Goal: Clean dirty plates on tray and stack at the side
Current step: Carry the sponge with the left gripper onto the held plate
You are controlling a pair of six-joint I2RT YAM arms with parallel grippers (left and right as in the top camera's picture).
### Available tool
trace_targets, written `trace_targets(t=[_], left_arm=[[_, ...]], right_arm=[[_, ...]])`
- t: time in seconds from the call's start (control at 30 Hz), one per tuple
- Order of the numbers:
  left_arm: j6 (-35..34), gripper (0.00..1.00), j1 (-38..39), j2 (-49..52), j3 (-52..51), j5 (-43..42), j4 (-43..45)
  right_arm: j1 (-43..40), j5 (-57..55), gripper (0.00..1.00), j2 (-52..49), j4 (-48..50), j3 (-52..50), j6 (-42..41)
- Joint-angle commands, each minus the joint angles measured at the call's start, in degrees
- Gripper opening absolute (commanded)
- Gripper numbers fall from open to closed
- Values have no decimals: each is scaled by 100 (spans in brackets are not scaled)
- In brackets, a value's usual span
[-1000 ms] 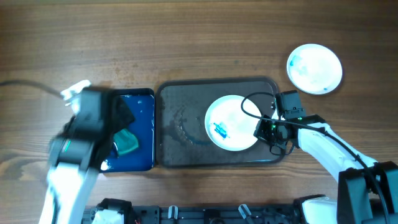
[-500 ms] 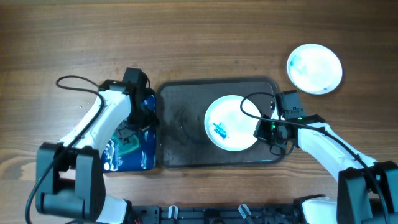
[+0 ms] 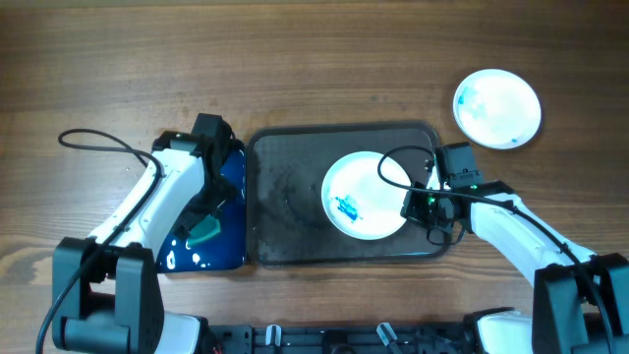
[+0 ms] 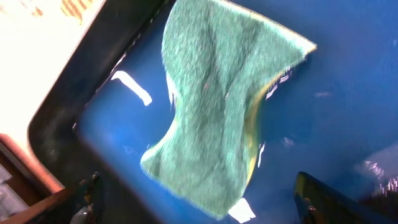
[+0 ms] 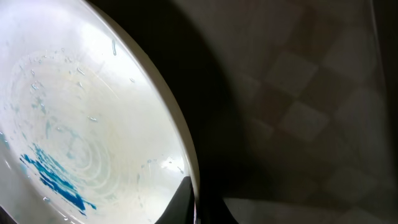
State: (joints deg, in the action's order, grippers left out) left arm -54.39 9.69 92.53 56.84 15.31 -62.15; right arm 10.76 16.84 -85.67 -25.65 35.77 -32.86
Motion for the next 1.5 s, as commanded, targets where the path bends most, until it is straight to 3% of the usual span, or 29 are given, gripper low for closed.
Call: trace_targets(t=[0.0, 0.17, 0.23, 0.27, 0.4, 0.5, 0.53, 0.57, 0.6, 0.63, 0.73, 0.83, 1.03, 1.17, 1.47], left_arm=[[22, 93, -28, -66, -411, 254, 400], [149, 78, -203, -66, -564, 282, 719], [149, 62, -470, -66, -564, 278, 813], [146, 60, -595, -66, -564, 275, 833], [173, 59, -1392, -66, -564, 262, 863], [625, 60, -1668, -66, -564, 17, 929], [776, 53, -1722, -66, -564, -101, 962], [866, 39, -1735, -66, -564, -160, 992], [955, 10, -1738, -66, -564, -205, 1027], [994, 4, -1731, -66, -564, -243, 1064], [1086, 4, -1731, -66, -564, -365, 1255], [1864, 4, -1731, -66, -564, -933, 1491], [2769, 4, -1674, -70, -560, -2009, 1705], [3307, 4, -1384, -310, -544, -2020, 1628], [3300, 4, -568, -1580, -544, -1174, 1495]], right_arm=[[31, -131, 4, -310, -50, -234, 168], [31, -26, 4, -310, -44, -234, 289], [31, -24, 4, -310, -42, -234, 291], [31, -24, 4, -310, -44, -234, 291], [31, -24, 4, -310, -35, -234, 289], [31, -4, 4, -310, -33, -234, 291], [31, -4, 4, -310, -31, -234, 286], [31, -4, 5, -310, -28, -234, 284], [31, -4, 4, -310, -28, -234, 282], [31, -4, 5, -310, -28, -234, 284], [31, -2, 4, -310, -42, -234, 282], [31, 17, 4, -310, -46, -234, 280], [31, 122, 4, -306, -48, -223, 271], [31, 120, 5, -306, -44, -223, 291], [31, 122, 4, -306, -52, -127, 315]])
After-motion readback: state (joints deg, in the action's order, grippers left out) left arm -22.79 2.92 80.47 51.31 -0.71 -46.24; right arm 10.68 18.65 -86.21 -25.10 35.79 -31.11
